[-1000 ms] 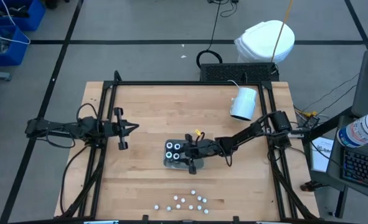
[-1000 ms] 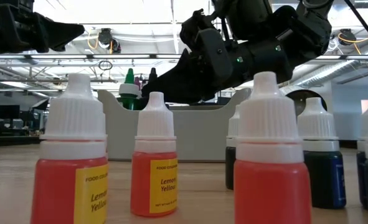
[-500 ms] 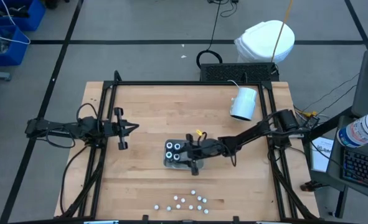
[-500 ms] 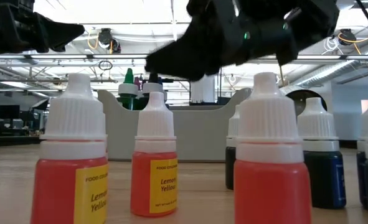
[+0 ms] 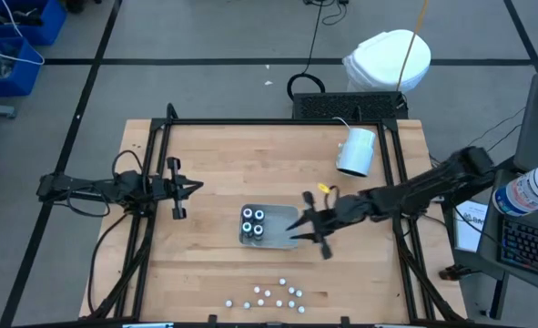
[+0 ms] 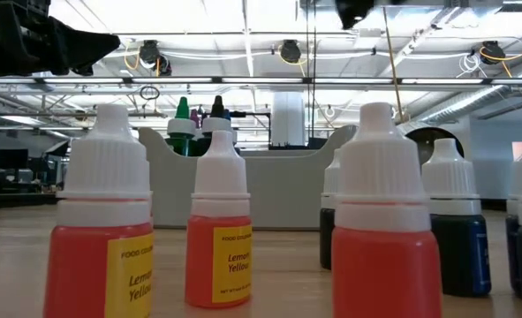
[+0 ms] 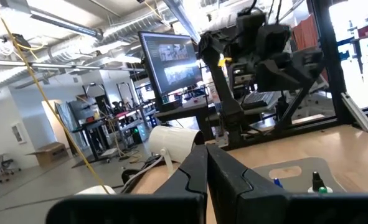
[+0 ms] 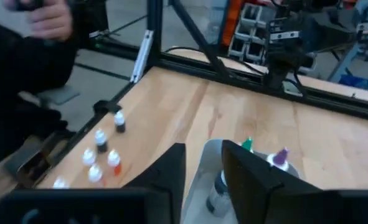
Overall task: Pick & Place food coloring
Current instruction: Put the small red food coloring bottle into the gray bin
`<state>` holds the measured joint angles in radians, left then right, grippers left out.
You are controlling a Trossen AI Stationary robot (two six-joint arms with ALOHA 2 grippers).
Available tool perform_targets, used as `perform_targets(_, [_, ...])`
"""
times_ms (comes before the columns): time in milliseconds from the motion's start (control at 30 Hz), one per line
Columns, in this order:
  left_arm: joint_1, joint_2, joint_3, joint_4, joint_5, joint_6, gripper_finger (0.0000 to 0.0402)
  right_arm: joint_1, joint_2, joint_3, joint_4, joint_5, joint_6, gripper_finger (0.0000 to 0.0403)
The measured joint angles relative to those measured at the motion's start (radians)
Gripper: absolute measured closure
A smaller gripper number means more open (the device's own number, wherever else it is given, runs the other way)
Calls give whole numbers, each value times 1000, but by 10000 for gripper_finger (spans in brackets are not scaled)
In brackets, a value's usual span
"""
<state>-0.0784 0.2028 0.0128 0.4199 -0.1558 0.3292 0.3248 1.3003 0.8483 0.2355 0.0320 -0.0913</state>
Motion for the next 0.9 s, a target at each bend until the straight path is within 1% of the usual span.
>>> perform_targets(67, [0,0,0,0,0,-11,392,0,-74,-81,21,-41,-36,332])
perform_targets(133, [0,0,0,10,0,-18,392,-3,-139,-195,125,-61,-39,347])
perform_targets(233, [0,0,0,30,0,-1,392,-4,-182,-356,412,-7,100,369])
perform_targets(267, [0,0,0,35,1,8,392,-4,-186,-392,487,13,109,377])
perform_targets(333, [0,0,0,38,17,12,392,3,-186,-452,563,21,89,393])
perform_targets(400, [0,0,0,45,48,14,392,5,-182,-496,585,17,82,400])
perform_targets(467, [0,0,0,51,69,24,392,-1,-184,-515,609,25,90,398])
perform_targets(600, [0,0,0,54,78,21,392,-15,-183,-527,611,24,104,397])
perform_targets(667, [0,0,0,50,103,4,392,-20,-184,-527,614,23,92,401])
perform_targets(733, [0,3,0,47,163,-20,392,-23,-184,-527,605,24,64,402])
perform_targets(867, [-26,43,0,42,356,-108,392,-22,-184,-527,603,23,30,399])
perform_targets(900, [-43,61,1,28,387,-127,392,-22,-184,-527,604,23,26,399])
